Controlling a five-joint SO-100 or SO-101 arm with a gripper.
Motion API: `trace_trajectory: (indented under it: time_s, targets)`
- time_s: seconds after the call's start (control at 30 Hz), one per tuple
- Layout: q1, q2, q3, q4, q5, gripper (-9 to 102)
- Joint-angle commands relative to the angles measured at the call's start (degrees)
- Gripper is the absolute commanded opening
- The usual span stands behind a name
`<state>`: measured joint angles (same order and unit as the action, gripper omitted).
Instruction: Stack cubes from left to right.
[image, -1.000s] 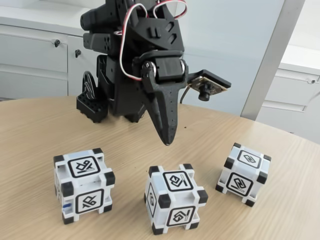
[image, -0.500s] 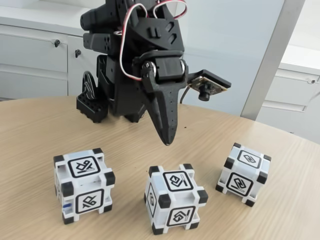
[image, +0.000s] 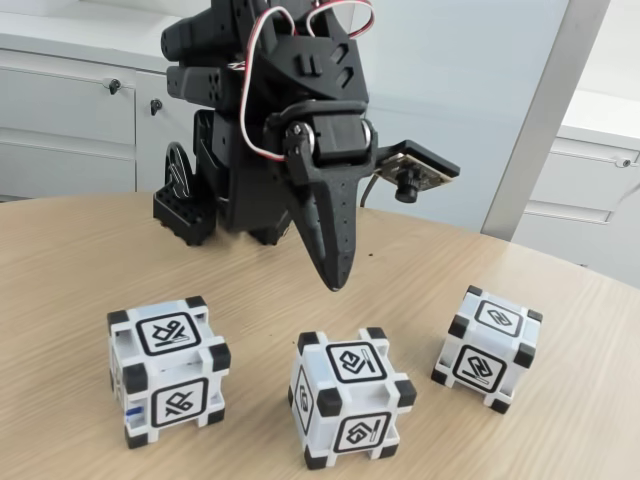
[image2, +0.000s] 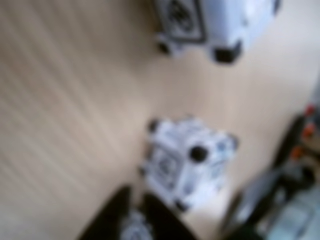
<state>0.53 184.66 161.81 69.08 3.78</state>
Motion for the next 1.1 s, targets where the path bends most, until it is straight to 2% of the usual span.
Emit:
trace_trajectory:
  time_s: [0.0,0.17,0.4,0.57,0.9,1.07]
  targets:
    - [0.2,3.5,-1.1,-0.2,-0.2,0]
    - [0.1,-2.5,-4.4,-0.2,-0.4,0]
    - [0.1,-25.0,-22.4,-0.9,-5.4,0]
    - [0.1,-41.0,-35.9,-1.0,-10.5,11]
    - [-0.4,-61.9,-51.2,-1.1,-12.6,20]
    - [-5.6,-69.2,-56.2,-0.8,-16.3,26]
